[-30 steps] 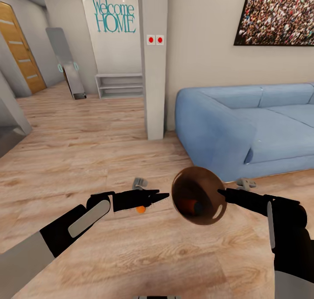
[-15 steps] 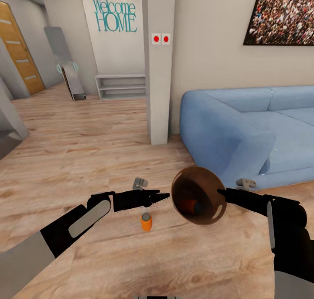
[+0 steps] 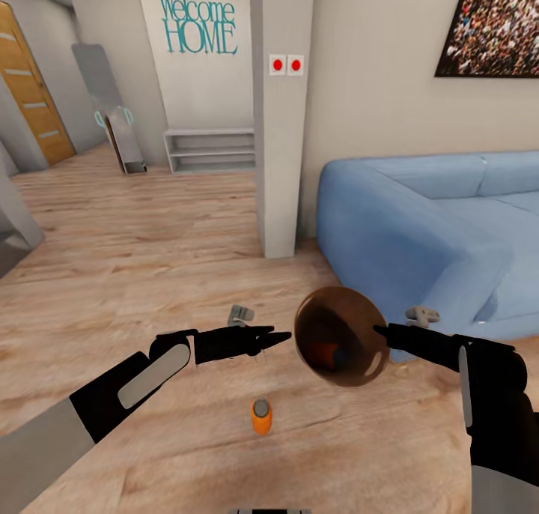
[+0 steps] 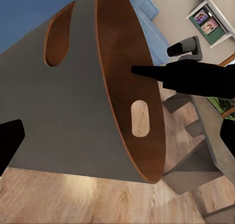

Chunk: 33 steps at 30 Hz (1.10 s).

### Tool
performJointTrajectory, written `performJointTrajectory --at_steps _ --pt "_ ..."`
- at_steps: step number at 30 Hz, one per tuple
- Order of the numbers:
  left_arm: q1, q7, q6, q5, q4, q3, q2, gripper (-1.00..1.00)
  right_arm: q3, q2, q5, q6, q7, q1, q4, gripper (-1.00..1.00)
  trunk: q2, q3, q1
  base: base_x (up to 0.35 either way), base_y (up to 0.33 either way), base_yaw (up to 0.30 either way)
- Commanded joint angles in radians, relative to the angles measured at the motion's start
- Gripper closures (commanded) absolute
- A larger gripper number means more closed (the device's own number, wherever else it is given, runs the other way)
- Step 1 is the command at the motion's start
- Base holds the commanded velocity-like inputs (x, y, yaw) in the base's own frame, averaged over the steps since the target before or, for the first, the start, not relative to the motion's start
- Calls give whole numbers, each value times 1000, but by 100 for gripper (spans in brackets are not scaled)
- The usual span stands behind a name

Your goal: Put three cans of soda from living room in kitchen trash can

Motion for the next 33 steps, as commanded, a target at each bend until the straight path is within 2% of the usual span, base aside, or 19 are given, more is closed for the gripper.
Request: performJointTrajectory --at_steps 1,8,23,29,33 --pt "0 -1 -3 0 0 0 0 -100 0 0 -28 9 4 0 0 100 0 0 0 185 20 0" --pt "0 4 -5 0 2 -2 -2 -100 1 0 -28 9 4 0 0 100 0 0 0 71 -26 0" --pt "0 6 -7 0 22 0 -2 -100 1 0 -28 9 19 0 0 100 0 0 0 188 -212 0" --pt "0 1 -10 1 22 0 -2 -100 0 -1 -28 9 22 0 0 100 0 0 0 28 -26 0" --pt "0 -2 -8 2 22 -1 -2 -100 1 -1 -28 9 56 0 0 100 0 0 0 86 64 0"
